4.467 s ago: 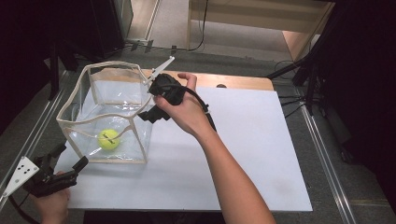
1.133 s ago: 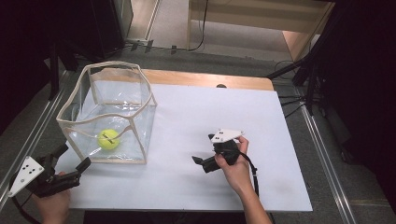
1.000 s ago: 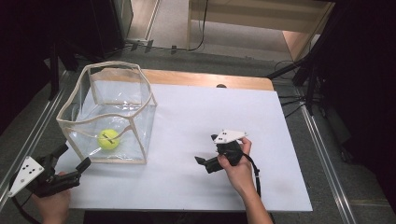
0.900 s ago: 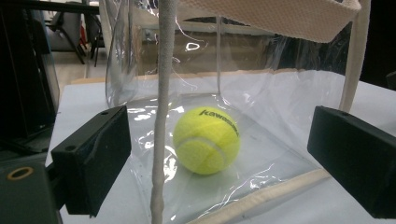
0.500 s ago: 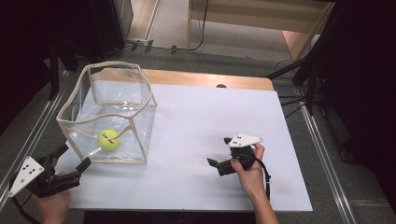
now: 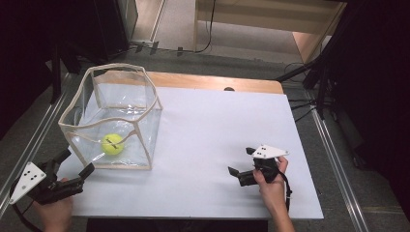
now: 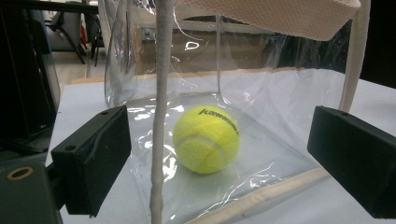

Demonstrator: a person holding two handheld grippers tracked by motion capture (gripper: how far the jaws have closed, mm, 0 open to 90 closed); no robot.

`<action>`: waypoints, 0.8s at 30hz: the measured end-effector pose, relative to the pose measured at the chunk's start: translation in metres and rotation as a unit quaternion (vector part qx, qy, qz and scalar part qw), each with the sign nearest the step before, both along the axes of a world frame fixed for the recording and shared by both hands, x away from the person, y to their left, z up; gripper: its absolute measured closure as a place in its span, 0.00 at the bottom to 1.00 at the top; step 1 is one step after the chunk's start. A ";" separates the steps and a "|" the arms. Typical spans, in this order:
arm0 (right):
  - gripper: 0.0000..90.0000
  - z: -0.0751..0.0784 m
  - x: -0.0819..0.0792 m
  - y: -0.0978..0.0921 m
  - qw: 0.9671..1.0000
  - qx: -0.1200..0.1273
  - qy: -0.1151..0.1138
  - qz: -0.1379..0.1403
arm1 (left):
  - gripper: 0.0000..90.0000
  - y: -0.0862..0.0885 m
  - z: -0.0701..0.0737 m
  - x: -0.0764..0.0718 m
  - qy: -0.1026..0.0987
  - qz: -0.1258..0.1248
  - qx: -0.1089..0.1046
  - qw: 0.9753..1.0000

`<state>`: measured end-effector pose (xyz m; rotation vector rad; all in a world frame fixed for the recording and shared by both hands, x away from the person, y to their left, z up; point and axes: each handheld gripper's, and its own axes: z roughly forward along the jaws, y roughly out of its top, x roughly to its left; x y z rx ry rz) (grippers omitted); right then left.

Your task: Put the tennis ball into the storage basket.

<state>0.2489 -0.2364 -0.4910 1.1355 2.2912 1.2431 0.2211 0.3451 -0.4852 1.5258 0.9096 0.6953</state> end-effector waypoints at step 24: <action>0.00 -0.006 -0.032 -0.056 0.996 0.037 -0.026 -0.077 | 0.07 0.003 0.000 0.000 -0.001 0.001 -0.010 1.000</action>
